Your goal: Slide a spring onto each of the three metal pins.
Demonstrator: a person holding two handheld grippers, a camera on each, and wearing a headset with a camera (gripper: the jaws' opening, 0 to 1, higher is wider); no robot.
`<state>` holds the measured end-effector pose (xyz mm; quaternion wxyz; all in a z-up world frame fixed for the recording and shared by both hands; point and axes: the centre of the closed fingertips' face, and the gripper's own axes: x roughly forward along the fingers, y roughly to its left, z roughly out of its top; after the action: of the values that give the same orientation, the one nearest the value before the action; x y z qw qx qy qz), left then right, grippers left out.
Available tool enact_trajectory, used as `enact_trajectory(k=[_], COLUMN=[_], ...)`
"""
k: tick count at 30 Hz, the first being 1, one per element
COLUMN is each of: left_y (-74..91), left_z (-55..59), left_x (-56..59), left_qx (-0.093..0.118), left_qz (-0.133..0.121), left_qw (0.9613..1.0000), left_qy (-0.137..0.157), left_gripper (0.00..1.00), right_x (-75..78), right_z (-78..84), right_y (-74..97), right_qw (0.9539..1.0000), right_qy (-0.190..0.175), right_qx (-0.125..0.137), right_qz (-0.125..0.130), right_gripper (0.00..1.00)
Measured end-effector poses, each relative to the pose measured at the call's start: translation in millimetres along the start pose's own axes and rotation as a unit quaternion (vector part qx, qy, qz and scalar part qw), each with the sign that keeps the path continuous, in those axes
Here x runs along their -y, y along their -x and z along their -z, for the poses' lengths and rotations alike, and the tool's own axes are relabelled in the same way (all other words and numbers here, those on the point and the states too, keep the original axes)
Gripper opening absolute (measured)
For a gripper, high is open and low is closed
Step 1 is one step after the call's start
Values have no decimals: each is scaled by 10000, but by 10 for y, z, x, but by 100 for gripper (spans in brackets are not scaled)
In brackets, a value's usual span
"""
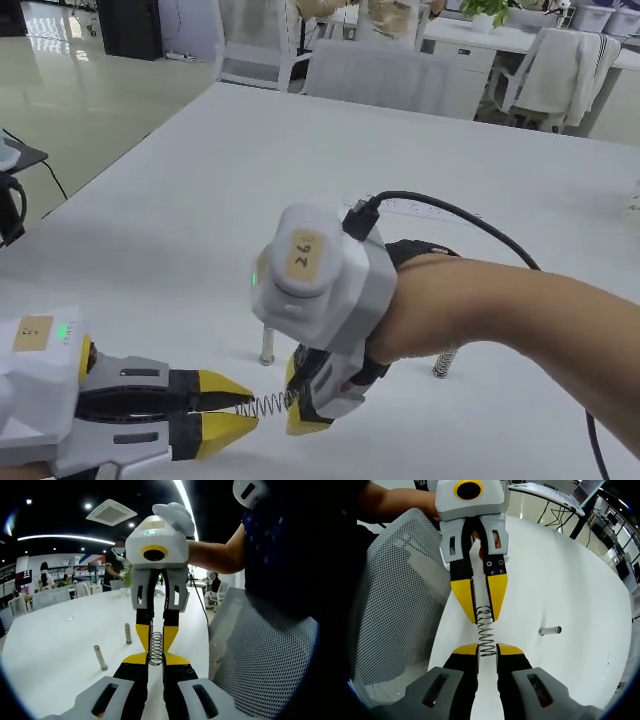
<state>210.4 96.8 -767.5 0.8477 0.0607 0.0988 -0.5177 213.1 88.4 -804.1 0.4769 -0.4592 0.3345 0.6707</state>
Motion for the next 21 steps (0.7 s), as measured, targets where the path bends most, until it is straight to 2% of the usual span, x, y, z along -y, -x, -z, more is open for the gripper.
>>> enact_trajectory(k=[7,11,21], left_y=[-10,-16,-34], left_z=[3,42,72], left_x=[5,-6,13], left_qx=[1,-118,-182], left_qz=[-5,-35,0], left_qw=[10000,9999,9998], left_qy=[5,-62,-66], left_gripper=[2,2,2], right_x=[-7,8,-13], right_z=[-4,-68,-184], right_y=[27,90,173], right_qw=[10000,9998,9996], right_qy=[-4,-93,-67], right_qx=[14,139,258], right_qz=[18,48,74], right_gripper=[9,9,8])
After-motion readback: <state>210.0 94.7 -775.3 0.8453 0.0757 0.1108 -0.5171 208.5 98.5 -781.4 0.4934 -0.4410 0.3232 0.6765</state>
